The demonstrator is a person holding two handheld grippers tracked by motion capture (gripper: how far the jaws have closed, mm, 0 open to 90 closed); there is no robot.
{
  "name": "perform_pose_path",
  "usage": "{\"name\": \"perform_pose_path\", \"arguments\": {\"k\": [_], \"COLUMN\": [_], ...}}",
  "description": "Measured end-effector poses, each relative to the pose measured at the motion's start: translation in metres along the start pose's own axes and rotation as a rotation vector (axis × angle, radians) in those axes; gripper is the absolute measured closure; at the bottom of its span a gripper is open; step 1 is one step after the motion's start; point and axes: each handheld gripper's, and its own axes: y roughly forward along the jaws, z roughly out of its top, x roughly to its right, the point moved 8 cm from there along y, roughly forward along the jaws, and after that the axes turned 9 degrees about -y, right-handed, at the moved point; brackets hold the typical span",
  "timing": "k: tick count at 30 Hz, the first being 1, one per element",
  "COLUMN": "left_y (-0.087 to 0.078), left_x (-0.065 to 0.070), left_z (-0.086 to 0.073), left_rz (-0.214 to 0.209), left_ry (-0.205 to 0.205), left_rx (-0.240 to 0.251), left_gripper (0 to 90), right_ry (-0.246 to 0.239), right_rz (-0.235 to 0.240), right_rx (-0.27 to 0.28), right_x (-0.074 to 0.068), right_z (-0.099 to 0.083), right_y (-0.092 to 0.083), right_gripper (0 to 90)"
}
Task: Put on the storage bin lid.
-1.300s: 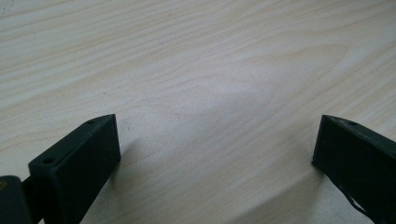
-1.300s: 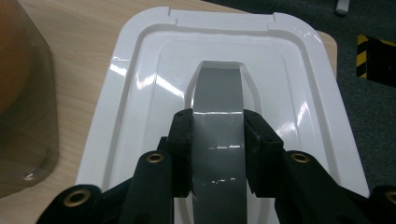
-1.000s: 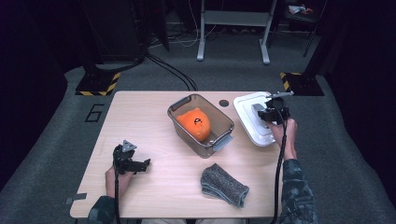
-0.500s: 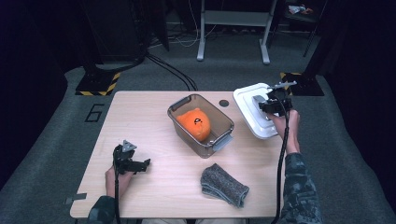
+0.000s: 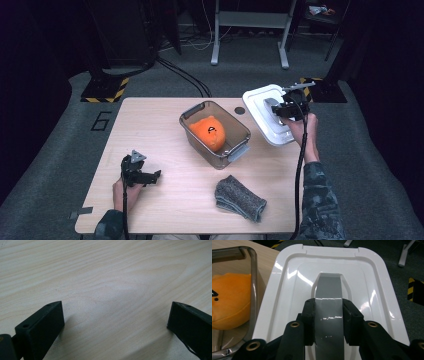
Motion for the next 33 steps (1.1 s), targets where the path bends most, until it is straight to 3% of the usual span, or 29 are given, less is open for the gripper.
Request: {"name": "perform_pose_path", "arguments": {"k": [3,9,23,33], "left_y": [0.0,0.0,0.001,0.001], "left_x": [-0.004,-0.006,-0.007,-0.007], "left_z": [0.001,0.001,0.002,0.002], "left_rz": [0.032,0.036,0.034,0.034], "left_ry": [-0.029,-0.043,-0.033,-0.034], "left_rx": [0.006,0.001,0.003,0.003], "left_gripper": [0.3,0.2,0.2,0.2], "right_ry": [-0.02,-0.037,-0.064,-0.089], "right_rz": [0.017,0.051,0.128,0.155], "right_rx": [0.01,0.017,0.034,0.025], "right_x": [-0.009,-0.028,-0.068,-0.096], "right_z": [0.007,0.017,0.03,0.04], "right_y": [0.0,0.003,0.013,0.018], "right_gripper": [66.9,66.9,66.9,66.9]}}
